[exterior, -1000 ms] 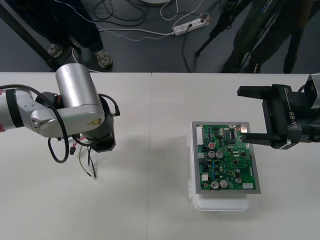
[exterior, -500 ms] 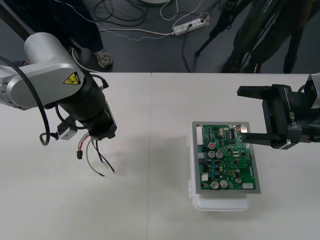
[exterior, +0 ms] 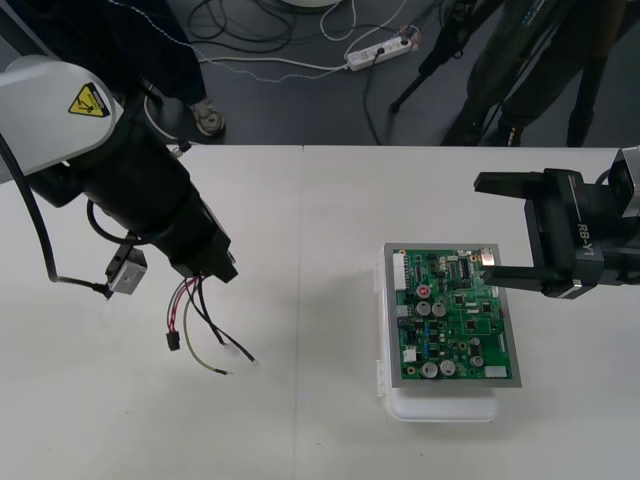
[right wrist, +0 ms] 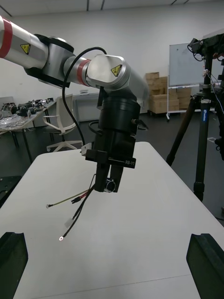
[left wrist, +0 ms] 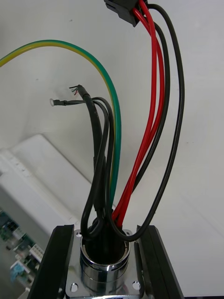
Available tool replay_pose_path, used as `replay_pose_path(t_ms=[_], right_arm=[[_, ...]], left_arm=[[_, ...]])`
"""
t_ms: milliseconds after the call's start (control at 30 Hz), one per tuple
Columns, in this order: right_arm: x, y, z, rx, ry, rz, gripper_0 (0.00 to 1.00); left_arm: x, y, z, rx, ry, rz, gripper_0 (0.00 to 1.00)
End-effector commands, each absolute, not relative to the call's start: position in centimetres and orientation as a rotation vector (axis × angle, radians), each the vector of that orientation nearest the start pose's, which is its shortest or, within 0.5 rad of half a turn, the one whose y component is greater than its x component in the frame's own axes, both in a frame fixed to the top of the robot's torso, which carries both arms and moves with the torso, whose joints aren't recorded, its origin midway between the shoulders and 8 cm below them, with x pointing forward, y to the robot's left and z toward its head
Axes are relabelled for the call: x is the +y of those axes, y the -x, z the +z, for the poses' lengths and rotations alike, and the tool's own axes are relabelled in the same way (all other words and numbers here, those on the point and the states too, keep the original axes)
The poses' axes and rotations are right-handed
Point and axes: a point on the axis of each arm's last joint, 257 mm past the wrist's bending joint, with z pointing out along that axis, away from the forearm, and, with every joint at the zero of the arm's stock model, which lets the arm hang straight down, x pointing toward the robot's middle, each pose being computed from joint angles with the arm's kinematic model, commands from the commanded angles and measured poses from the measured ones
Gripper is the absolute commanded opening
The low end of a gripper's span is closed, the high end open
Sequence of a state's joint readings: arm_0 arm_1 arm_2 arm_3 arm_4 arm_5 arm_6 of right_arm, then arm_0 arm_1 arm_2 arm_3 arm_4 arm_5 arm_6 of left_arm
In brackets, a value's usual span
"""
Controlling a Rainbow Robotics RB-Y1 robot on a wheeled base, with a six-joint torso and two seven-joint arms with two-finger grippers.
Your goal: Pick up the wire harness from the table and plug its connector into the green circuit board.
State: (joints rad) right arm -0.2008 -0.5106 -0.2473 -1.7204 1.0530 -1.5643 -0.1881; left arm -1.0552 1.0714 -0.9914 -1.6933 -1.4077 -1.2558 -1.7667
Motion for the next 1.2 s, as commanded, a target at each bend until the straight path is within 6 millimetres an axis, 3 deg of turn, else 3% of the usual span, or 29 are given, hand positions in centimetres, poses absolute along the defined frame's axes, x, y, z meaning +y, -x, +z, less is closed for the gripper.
replay_pose_path(t_ms=[33,367,867,1200], right_arm=[[-13.8,-34.0,-4.8,1.051,1.237,0.979,1.0],[-13.8,-34.0,-4.8,1.062,1.23,0.991,1.0],[-13.8,-34.0,-4.8,1.068,1.226,0.998,1.0],[-13.7,-34.0,-4.9,1.068,1.228,1.0,1.0]], left_arm=[[14.2,-38.2,-18.1,1.394,3.303,-0.239,0.0],[12.7,-35.6,-16.1,1.271,3.584,-0.119,0.0],[11.6,-31.8,-13.8,0.723,3.964,0.306,0.0],[9.1,-31.6,-12.0,0.314,4.149,0.534,0.0]])
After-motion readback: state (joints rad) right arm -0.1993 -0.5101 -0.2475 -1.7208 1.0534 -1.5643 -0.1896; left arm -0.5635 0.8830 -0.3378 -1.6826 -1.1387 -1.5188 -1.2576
